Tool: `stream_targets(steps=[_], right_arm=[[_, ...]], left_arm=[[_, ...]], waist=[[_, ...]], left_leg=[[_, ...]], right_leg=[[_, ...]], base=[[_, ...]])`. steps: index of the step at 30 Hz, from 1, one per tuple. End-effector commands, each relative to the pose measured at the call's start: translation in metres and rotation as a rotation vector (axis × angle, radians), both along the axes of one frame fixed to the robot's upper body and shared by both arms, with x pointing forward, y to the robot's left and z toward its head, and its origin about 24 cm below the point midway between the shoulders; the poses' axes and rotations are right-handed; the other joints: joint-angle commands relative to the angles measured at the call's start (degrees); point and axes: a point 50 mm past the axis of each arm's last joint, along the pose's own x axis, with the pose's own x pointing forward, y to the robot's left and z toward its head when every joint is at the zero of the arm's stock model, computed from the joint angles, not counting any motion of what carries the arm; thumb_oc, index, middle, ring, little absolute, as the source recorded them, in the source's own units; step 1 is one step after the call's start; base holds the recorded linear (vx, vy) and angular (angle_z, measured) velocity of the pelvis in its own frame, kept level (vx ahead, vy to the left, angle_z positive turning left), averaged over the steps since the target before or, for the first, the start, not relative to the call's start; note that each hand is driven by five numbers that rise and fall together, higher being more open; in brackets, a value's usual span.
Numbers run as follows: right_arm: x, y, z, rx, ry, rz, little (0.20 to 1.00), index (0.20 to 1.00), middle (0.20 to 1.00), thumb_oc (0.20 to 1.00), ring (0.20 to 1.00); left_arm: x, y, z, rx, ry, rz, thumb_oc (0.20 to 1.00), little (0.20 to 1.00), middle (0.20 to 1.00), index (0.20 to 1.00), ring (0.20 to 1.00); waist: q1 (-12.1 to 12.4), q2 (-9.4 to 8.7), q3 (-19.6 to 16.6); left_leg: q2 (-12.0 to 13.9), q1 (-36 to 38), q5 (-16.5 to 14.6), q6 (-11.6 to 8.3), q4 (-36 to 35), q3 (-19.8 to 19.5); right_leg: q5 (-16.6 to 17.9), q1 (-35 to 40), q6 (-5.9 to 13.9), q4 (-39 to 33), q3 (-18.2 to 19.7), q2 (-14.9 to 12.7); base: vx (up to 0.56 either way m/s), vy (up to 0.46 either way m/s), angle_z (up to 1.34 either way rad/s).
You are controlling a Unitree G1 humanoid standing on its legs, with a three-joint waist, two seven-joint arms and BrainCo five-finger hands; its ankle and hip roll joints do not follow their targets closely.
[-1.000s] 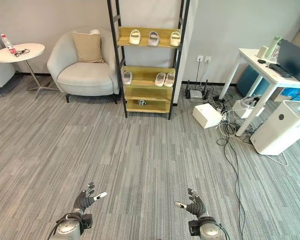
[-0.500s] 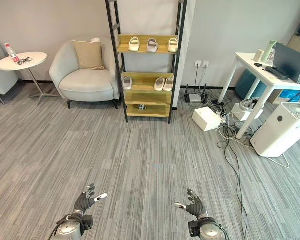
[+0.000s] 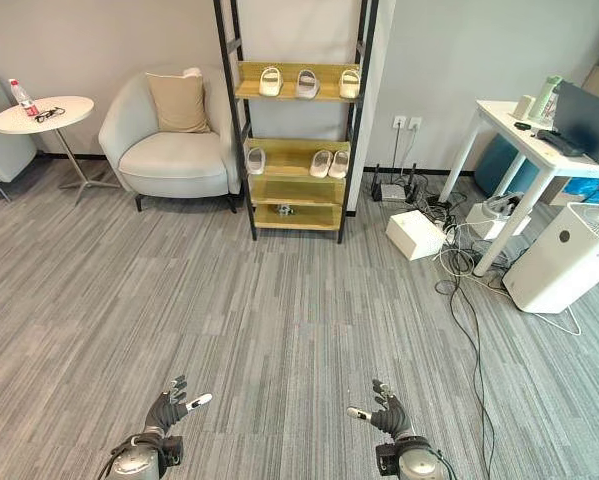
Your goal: Arrange the slippers neatly on the shoe rack.
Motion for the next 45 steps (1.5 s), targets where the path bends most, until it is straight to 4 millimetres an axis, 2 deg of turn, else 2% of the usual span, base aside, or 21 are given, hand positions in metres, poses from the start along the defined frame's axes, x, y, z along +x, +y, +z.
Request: stream_targets(steps=[1, 5, 6, 8, 9, 10, 11, 13, 15, 17, 19, 22, 23, 24, 26, 28, 31, 34, 36, 41, 45], right_arm=[[0.027, 0.007, 0.018, 0.004, -0.117, 0.040, 1.000, 1.000, 1.000, 1.000, 1.000], [0.037, 0.000, 0.025, -0.013, -0.149, 0.030, 1.000, 1.000, 1.000, 1.000, 1.000], [0.040, -0.004, 0.028, -0.020, -0.165, 0.021, 1.000, 1.000, 1.000, 1.000, 1.000], [0.041, -0.006, 0.032, -0.018, -0.187, 0.005, 1.000, 1.000, 1.000, 1.000, 1.000], [0.039, -0.008, 0.031, -0.021, -0.182, 0.001, 1.000, 1.000, 1.000, 1.000, 1.000], [0.039, -0.008, 0.031, -0.021, -0.182, 0.001, 1.000, 1.000, 1.000, 1.000, 1.000], [0.037, -0.012, 0.031, -0.026, -0.181, -0.014, 1.000, 1.000, 1.000, 1.000, 1.000], [0.033, -0.013, 0.030, -0.036, -0.174, -0.010, 1.000, 1.000, 1.000, 1.000, 1.000], [0.031, -0.013, 0.030, -0.044, -0.168, 0.000, 1.000, 1.000, 1.000, 1.000, 1.000], [0.025, -0.017, 0.028, -0.048, -0.152, 0.013, 1.000, 1.000, 1.000, 1.000, 1.000], [0.022, -0.024, 0.030, -0.059, -0.143, 0.023, 1.000, 1.000, 1.000, 1.000, 1.000], [0.019, -0.027, 0.028, -0.058, -0.129, 0.004, 1.000, 1.000, 1.000, 1.000, 1.000], [0.015, -0.029, 0.025, -0.060, -0.114, -0.008, 1.000, 1.000, 1.000, 1.000, 1.000], [0.012, -0.029, 0.023, -0.065, -0.106, -0.008, 1.000, 1.000, 1.000, 1.000, 1.000], [0.010, -0.031, 0.021, -0.081, -0.094, -0.009, 1.000, 1.000, 1.000, 1.000, 1.000], [0.011, -0.028, 0.020, -0.074, -0.090, -0.002, 1.000, 1.000, 1.000, 1.000, 1.000], [0.012, -0.020, 0.019, -0.055, -0.087, 0.008, 1.000, 1.000, 1.000, 1.000, 1.000], [0.018, -0.011, 0.019, -0.024, -0.102, 0.006, 1.000, 1.000, 1.000, 1.000, 1.000], [0.018, -0.010, 0.019, -0.019, -0.103, 0.002, 1.000, 1.000, 1.000, 1.000, 1.000], [0.013, -0.015, 0.018, -0.005, -0.096, -0.033, 1.000, 1.000, 1.000, 1.000, 1.000], [0.011, -0.015, 0.018, -0.009, -0.099, -0.033, 1.000, 1.000, 1.000, 1.000, 1.000]], left_arm=[[0.036, 0.000, 0.021, 0.020, -0.134, -0.020, 1.000, 1.000, 1.000, 1.000, 1.000], [0.036, 0.007, 0.025, 0.033, -0.154, -0.010, 1.000, 1.000, 1.000, 1.000, 1.000], [0.036, 0.011, 0.026, 0.048, -0.153, -0.015, 1.000, 1.000, 1.000, 1.000, 1.000], [0.033, 0.020, 0.026, 0.084, -0.136, -0.015, 1.000, 1.000, 1.000, 1.000, 1.000], [0.033, 0.020, 0.026, 0.086, -0.137, -0.019, 1.000, 1.000, 1.000, 1.000, 1.000], [0.033, 0.020, 0.026, 0.085, -0.137, -0.019, 1.000, 1.000, 1.000, 1.000, 1.000], [0.037, 0.021, 0.027, 0.082, -0.145, -0.013, 1.000, 1.000, 1.000, 1.000, 1.000], [0.046, 0.016, 0.029, 0.065, -0.160, 0.003, 1.000, 1.000, 1.000, 1.000, 1.000], [0.047, 0.013, 0.029, 0.057, -0.163, 0.002, 1.000, 1.000, 1.000, 1.000, 1.000], [0.046, 0.006, 0.027, 0.021, -0.162, 0.003, 1.000, 1.000, 1.000, 1.000, 1.000], [0.049, 0.000, 0.029, -0.020, -0.177, 0.009, 1.000, 1.000, 1.000, 1.000, 1.000], [0.047, -0.001, 0.027, -0.024, -0.168, 0.006, 1.000, 1.000, 1.000, 1.000, 1.000], [0.043, -0.002, 0.023, -0.013, -0.147, -0.008, 1.000, 1.000, 1.000, 1.000, 1.000], [0.041, -0.004, 0.022, -0.009, -0.139, -0.016, 1.000, 1.000, 1.000, 1.000, 1.000], [0.038, -0.004, 0.020, 0.004, -0.126, -0.028, 1.000, 1.000, 1.000, 1.000, 1.000], [0.035, -0.001, 0.019, 0.007, -0.119, -0.027, 1.000, 1.000, 1.000, 1.000, 1.000], [0.028, 0.003, 0.016, 0.019, -0.101, -0.025, 1.000, 1.000, 1.000, 1.000, 1.000], [0.037, 0.011, 0.026, 0.043, -0.140, -0.033, 1.000, 1.000, 1.000, 1.000, 1.000], [0.039, 0.012, 0.028, 0.048, -0.149, -0.038, 1.000, 1.000, 1.000, 1.000, 1.000], [0.045, 0.013, 0.031, 0.063, -0.154, -0.057, 1.000, 1.000, 1.000, 1.000, 1.000], [0.047, 0.012, 0.031, 0.075, -0.151, -0.063, 1.000, 1.000, 1.000, 1.000, 1.000]], waist=[[0.44, -1.50, 2.12], [0.88, -1.22, 3.49], [0.95, -1.11, 4.35], [0.26, -0.77, 6.95], [0.02, -0.18, 7.62], [0.02, -0.21, 7.65], [-0.78, -0.91, 7.39], [-2.89, -1.63, 7.08], [-3.24, -1.61, 6.88], [-2.87, -1.21, 5.81], [-1.06, -3.42, 8.51], [-0.52, -3.67, 8.82], [0.36, -2.92, 7.67], [0.78, -2.22, 7.35], [1.73, -1.53, 6.62], [1.71, -1.28, 5.18], [2.25, -2.55, 3.56], [2.66, -4.06, 4.71], [2.36, -4.04, 4.89], [0.02, -3.30, 6.39], [-2.06, -3.99, 6.80]], left_leg=[[1.61, -0.29, -1.62, -2.43, 0.00, 0.26], [1.07, -1.58, -1.47, -1.54, 0.10, -0.18], [0.61, -2.10, -2.13, -0.65, 0.67, -0.16], [0.24, -0.60, -2.95, 0.95, 0.46, 0.15], [0.78, 0.71, -3.57, 0.90, 0.33, -0.23], [0.75, 0.77, -3.61, 0.89, 0.32, -0.24], [0.54, 2.87, -4.76, -0.17, 0.00, 0.07], [1.51, 6.15, -6.28, -1.98, 0.00, -0.66], [1.95, 6.86, -6.64, -2.32, 0.00, -0.77], [4.38, 4.33, -3.39, -5.71, 11.25, -0.71], [1.18, -7.88, 2.73, -6.79, 31.51, -2.53], [2.04, -11.95, 1.70, -6.06, 28.15, 0.24], [3.68, -13.48, 0.90, -4.97, 12.67, 2.91], [4.48, -14.17, 4.66, -5.42, 6.72, 3.69], [5.26, -16.60, 8.12, -6.64, 0.29, 3.91], [5.69, -14.93, 9.08, -6.86, 0.00, 5.98], [3.85, -12.28, 6.38, -4.35, 0.83, 7.74], [1.30, -8.13, 2.02, -0.72, 1.27, 9.02], [1.21, -7.22, 1.51, -0.66, 0.95, 8.92], [1.78, -2.48, -0.98, -1.59, 0.00, 7.41], [1.89, 1.97, -3.46, -2.67, 0.00, 7.00]], right_leg=[[-2.52, -0.13, 6.12, 0.87, 1.26, -4.16], [-4.03, -3.15, 6.52, 5.56, 1.20, -4.83], [-4.95, -6.24, 7.12, 11.38, 1.51, -4.98], [1.59, -14.10, 9.37, 27.25, 2.10, -5.83], [1.15, -16.88, 8.84, 30.50, 1.88, -5.65], [1.01, -16.91, 8.83, 30.69, 1.89, -5.69], [0.41, -17.45, 8.22, 21.19, -1.37, -6.21], [3.45, -17.58, 8.86, 9.98, -3.04, -5.06], [4.12, -17.31, 8.92, 9.37, -3.82, -4.99], [1.46, -12.39, 6.09, 7.20, -4.23, -2.94], [-0.81, -6.51, 2.96, 5.31, -4.13, -3.71], [-1.65, -4.49, 2.96, 4.38, -4.00, -4.25], [-3.32, -2.06, 3.90, 2.84, -4.00, -3.72], [-4.17, -0.71, 4.09, 2.31, -4.05, -3.20], [-5.64, 1.86, 4.33, 1.52, -3.92, -2.63], [-6.82, 4.26, 5.05, 1.13, -3.72, -2.84], [-7.85, 5.06, 6.72, 4.20, -2.18, -6.46], [-0.57, -2.35, 8.59, 19.88, 0.40, -8.93], [-0.02, -3.58, 8.55, 20.61, 0.65, -8.64], [-1.46, -8.58, 7.79, 12.49, -1.34, -6.47], [2.70, -12.28, 8.72, 6.38, -4.82, -6.01]], base=[[0.02, 0.033, -0.02], [0.00, 0.083, 0.00], [0.00, 0.211, -0.03], [0.09, 0.235, -0.14], [0.13, 0.119, 0.08], [0.39, -0.002, 0.32], [0.45, -0.120, -0.01], [0.52, -0.211, -0.07], [0.29, -0.206, 0.22], [0.36, -0.360, 0.51], [0.29, -0.325, 0.50], [0.26, -0.038, -0.18], [0.54, 0.102, -0.01], [0.58, 0.145, -0.03], [0.42, 0.136, -0.10], [0.45, 0.201, -0.26], [0.48, 0.348, -0.51], [0.32, 0.276, -0.31], [0.18, 0.079, 0.05], [0.24, -0.008, 0.31], [0.30, -0.114, 0.09]])
